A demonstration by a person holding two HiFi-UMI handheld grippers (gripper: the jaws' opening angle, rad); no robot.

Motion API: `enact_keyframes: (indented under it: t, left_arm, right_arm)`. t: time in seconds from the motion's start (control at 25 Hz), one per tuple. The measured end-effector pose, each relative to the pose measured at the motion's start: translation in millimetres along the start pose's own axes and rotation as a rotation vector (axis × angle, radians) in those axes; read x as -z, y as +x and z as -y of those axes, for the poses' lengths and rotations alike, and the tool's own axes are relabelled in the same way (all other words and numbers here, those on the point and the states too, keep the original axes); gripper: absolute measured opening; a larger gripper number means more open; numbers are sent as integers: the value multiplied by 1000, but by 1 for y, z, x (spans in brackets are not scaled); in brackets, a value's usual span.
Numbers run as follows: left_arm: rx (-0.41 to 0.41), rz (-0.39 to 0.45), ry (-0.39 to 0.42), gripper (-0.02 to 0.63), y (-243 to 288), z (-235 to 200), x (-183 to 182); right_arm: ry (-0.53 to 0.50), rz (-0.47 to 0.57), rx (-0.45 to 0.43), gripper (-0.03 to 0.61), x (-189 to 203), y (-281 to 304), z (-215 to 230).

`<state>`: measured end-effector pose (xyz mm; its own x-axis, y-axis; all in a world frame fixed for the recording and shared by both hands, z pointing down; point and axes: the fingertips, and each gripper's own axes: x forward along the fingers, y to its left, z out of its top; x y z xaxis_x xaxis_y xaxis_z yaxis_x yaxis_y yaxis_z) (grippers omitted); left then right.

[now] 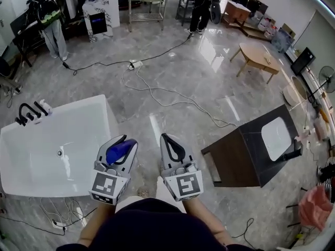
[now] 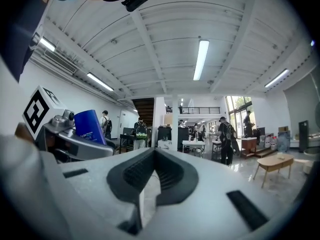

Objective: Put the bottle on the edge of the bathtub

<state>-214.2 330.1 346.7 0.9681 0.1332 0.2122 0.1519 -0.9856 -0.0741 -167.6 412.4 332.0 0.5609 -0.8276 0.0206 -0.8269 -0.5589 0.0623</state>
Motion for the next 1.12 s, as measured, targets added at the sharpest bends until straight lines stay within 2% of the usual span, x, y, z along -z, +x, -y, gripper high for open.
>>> enact_keyframes:
  t: [0.32, 0.48, 0.72, 0.88, 1.12]
  left_arm:
    - [-119, -1, -31, 140, 78, -33, -10]
    - [-175, 19, -39, 141, 120, -43, -20]
    - [-264, -12, -69, 141, 164, -59, -31]
    - [-295, -9, -82, 141, 183, -65, -36]
    - [-337, -45, -94, 141, 197, -82, -34]
  right_arm:
    - [-52, 29, -148, 2, -2, 80, 67]
    - [-66, 45, -194, 2, 1, 110, 105]
    - [-56, 45, -244, 2, 2, 149, 152]
    - [-51, 38, -275, 1, 2, 167, 171]
    - [-28, 20, -319, 1, 12, 188, 176]
